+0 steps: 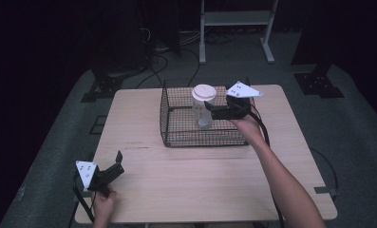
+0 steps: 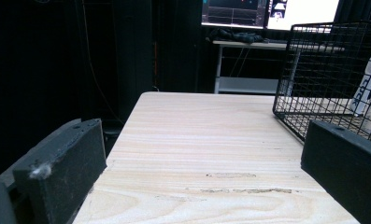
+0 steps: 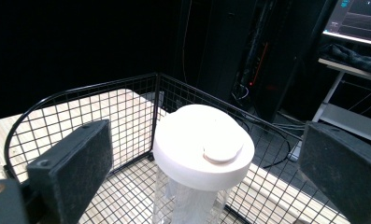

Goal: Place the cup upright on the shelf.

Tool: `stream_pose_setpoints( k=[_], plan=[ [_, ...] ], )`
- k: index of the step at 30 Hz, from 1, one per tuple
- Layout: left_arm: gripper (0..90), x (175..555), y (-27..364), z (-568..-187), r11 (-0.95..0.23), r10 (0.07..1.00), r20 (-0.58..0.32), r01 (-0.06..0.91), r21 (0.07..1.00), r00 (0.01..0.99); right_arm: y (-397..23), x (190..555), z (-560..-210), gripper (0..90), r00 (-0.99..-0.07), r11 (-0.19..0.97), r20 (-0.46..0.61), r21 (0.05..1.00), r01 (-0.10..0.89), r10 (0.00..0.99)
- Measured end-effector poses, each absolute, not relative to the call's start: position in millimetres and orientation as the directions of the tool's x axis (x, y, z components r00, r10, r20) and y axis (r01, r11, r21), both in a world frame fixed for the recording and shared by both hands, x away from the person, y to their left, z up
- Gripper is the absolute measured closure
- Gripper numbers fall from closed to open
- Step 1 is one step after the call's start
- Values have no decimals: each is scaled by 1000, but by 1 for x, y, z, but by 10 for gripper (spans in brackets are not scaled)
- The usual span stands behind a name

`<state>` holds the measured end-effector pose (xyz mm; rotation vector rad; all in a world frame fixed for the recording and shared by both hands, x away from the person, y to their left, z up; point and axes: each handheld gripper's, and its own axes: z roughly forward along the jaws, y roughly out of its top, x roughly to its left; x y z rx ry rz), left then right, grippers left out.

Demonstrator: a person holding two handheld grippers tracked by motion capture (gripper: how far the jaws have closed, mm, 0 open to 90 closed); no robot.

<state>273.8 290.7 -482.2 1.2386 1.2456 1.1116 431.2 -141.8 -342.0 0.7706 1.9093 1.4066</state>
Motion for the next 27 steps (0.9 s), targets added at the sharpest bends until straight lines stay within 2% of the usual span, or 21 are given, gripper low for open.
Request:
stream_pose_setpoints(
  k=[27],
  plan=[
    [0, 274, 290, -482, 43, 998, -46, 65, 997, 40, -152, 404, -353, 25, -647, 287, -170, 955, 79, 743]
  ],
)
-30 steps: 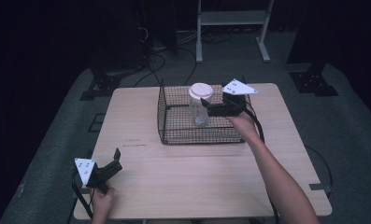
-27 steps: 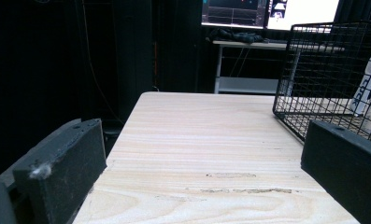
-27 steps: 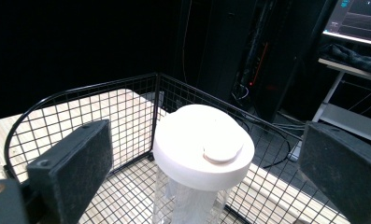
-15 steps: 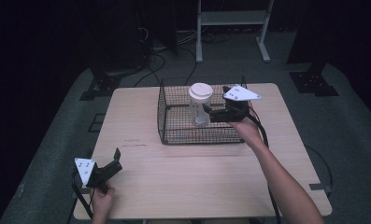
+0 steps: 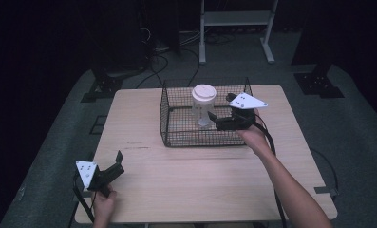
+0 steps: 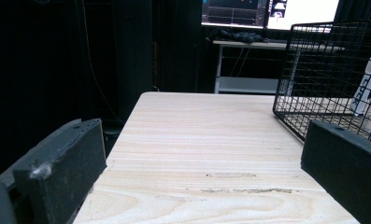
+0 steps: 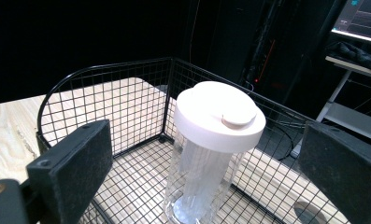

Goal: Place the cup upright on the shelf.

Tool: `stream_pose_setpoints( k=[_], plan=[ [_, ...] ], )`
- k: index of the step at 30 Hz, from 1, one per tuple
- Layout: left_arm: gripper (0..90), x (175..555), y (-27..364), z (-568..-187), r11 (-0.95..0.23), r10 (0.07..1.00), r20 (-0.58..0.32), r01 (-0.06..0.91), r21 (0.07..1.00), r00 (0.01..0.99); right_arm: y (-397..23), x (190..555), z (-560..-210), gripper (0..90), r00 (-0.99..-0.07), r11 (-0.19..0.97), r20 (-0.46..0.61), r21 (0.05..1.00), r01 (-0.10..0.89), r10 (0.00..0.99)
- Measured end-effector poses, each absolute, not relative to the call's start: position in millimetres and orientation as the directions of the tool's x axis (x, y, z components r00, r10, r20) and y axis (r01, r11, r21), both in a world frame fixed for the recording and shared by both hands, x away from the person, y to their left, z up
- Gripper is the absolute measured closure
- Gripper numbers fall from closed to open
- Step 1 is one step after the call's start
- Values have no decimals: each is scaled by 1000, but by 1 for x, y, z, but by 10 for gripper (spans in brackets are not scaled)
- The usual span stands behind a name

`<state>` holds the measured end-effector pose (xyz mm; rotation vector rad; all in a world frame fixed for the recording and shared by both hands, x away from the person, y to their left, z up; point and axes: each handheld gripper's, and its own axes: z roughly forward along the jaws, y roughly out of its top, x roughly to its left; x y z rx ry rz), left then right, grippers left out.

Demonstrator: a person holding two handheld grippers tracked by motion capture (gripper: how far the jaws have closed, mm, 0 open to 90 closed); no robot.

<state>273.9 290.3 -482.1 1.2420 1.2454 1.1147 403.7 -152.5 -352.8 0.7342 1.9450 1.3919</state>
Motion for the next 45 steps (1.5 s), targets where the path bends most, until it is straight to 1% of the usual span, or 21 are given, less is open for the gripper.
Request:
stream_pose_setpoints(
  k=[15, 45],
  plan=[
    [0, 274, 290, -482, 42, 998, -45, 63, 997, 39, -163, 391, -357, 26, -649, 289, -167, 953, 85, 742],
    [0, 274, 289, -482, 37, 998, -40, 64, 997, 38, -185, 371, -378, 26, -641, 297, -160, 949, 111, 750]
  ],
)
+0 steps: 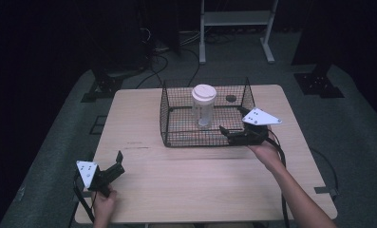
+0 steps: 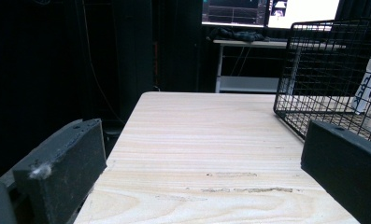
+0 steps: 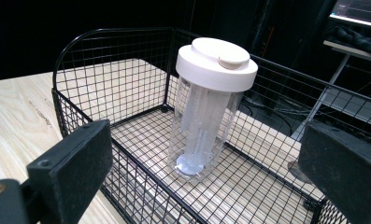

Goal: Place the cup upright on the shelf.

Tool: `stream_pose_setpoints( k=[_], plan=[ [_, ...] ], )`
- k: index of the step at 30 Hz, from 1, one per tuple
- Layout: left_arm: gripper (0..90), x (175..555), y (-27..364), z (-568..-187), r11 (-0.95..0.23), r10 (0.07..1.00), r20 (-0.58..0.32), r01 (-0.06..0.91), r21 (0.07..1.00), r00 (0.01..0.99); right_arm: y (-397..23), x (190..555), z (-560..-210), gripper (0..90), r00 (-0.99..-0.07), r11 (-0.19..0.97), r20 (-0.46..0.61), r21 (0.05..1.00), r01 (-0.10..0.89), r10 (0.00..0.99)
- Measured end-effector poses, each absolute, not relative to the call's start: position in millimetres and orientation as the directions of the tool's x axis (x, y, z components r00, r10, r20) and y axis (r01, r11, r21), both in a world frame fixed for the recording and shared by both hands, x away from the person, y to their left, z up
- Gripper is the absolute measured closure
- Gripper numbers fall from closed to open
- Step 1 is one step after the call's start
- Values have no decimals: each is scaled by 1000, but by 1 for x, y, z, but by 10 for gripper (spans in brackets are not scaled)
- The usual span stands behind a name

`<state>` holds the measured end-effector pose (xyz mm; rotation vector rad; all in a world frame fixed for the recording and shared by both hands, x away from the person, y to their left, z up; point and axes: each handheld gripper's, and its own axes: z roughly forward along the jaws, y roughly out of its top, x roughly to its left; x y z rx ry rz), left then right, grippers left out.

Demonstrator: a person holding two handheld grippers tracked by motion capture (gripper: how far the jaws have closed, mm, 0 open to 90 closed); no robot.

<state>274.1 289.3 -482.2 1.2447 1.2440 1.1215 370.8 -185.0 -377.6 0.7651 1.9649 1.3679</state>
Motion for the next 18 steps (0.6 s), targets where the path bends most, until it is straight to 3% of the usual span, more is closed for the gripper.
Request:
stream_pose_setpoints(
  k=[18],
  plan=[
    [0, 274, 289, -482, 38, 999, -40, 63, 997, 36, -192, 358, -388, 26, -645, 289, -146, 950, 120, 750]
  ],
)
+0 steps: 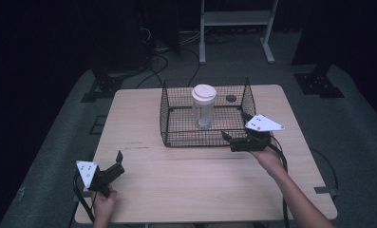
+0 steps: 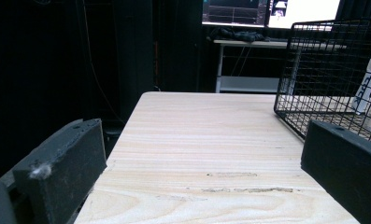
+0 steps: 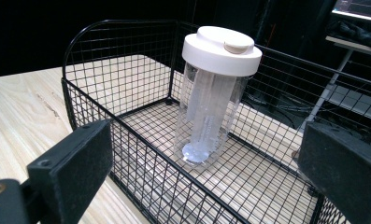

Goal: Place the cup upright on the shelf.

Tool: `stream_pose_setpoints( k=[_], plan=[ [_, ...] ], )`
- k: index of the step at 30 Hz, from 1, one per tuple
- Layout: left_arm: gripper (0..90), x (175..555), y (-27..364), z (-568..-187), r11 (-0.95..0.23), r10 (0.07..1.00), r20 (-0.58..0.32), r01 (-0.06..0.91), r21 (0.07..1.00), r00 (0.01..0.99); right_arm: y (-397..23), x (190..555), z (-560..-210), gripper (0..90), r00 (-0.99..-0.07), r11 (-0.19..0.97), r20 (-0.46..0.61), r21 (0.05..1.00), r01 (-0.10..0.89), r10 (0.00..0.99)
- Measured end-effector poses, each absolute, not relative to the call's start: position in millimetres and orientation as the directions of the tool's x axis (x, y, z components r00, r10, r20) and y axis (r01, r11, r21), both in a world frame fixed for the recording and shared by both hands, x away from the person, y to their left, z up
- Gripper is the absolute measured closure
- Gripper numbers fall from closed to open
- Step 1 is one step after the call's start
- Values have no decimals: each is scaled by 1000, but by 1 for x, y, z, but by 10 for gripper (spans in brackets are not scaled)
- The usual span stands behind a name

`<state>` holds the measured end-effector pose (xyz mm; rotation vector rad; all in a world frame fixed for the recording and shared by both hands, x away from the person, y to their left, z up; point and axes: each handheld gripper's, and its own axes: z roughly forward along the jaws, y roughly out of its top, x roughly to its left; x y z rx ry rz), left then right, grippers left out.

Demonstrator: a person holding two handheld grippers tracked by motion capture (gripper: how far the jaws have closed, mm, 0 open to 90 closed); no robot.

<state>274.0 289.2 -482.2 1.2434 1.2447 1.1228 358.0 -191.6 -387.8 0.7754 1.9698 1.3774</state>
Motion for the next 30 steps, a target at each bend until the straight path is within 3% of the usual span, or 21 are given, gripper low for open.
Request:
stream_pose_setpoints(
  k=[30],
  plan=[
    [0, 274, 289, -482, 35, 999, -37, 65, 997, 34, -213, 334, -410, 26, -628, 255, -110, 956, 145, 770]
  ],
)
